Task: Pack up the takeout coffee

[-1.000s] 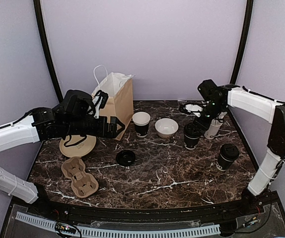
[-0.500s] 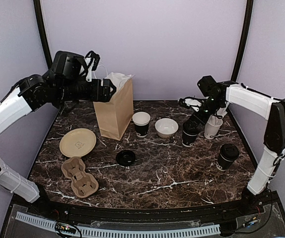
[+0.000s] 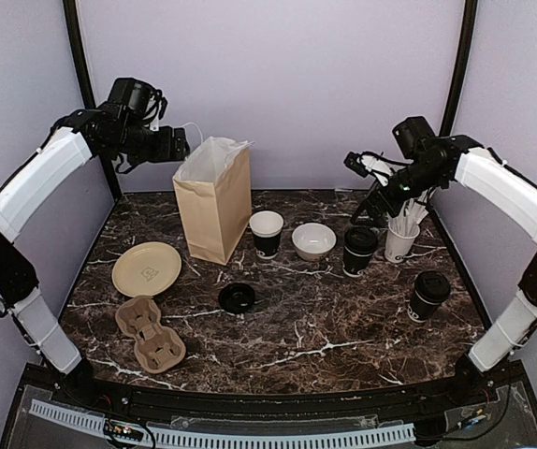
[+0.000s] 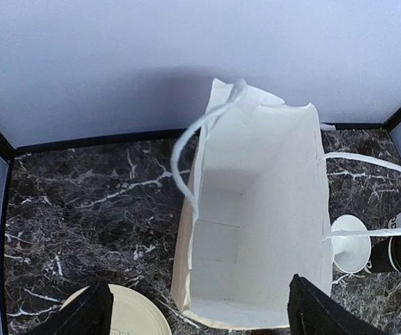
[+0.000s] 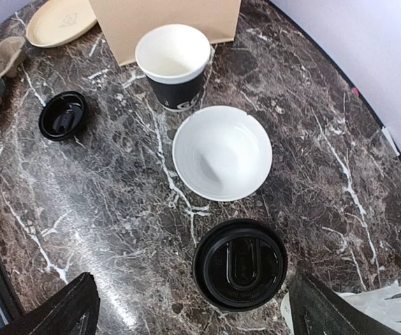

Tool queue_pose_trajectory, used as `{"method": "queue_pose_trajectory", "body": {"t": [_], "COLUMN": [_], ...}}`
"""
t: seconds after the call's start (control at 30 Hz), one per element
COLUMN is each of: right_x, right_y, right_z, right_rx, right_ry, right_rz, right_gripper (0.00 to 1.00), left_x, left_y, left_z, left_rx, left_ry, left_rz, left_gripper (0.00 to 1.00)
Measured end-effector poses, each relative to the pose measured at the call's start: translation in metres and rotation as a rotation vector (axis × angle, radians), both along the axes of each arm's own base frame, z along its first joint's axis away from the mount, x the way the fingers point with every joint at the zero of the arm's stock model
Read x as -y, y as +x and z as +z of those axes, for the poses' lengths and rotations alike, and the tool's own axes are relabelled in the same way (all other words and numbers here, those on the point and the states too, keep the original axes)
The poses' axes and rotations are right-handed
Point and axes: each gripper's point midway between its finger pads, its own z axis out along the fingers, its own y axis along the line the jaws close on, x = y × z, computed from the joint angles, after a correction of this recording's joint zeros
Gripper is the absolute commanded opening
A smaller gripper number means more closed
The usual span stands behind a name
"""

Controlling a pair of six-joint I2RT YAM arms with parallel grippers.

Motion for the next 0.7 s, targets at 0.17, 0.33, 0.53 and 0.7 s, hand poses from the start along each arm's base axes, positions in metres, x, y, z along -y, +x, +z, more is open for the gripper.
{"method": "queue_pose_trajectory", "body": {"t": [0.17, 0.33, 0.53, 0.7], "right_x": [-0.003, -0.001, 0.001, 0.001], "right_y": [-0.021, -0.040, -0.045, -0.045], "right_z": [0.038, 0.045, 0.033, 0.032], "right_rx": [0.077, 0.095, 0.068, 0.069], "right_ry": [0.071, 0.091, 0.079, 0.079], "right_rz": [0.027, 0.041, 0.041, 0.040], "right_gripper": [0.95, 0.95, 0.94, 0.94], "left_x": [0.015, 0.015, 0.013, 0.018], "left_y": [0.031, 0.056, 0.067, 0.068], "left_z": [-0.043, -0.074, -0.064, -0.048], "left_rx": [-0.111, -0.180, -0.148, -0.114], "left_ry": [-0.021, -0.028, -0.022, -0.034], "left_rz": [-0.050, -0.054, -0.063, -0.099], "left_gripper": [0.62, 0.27, 0.00, 0.00]}}
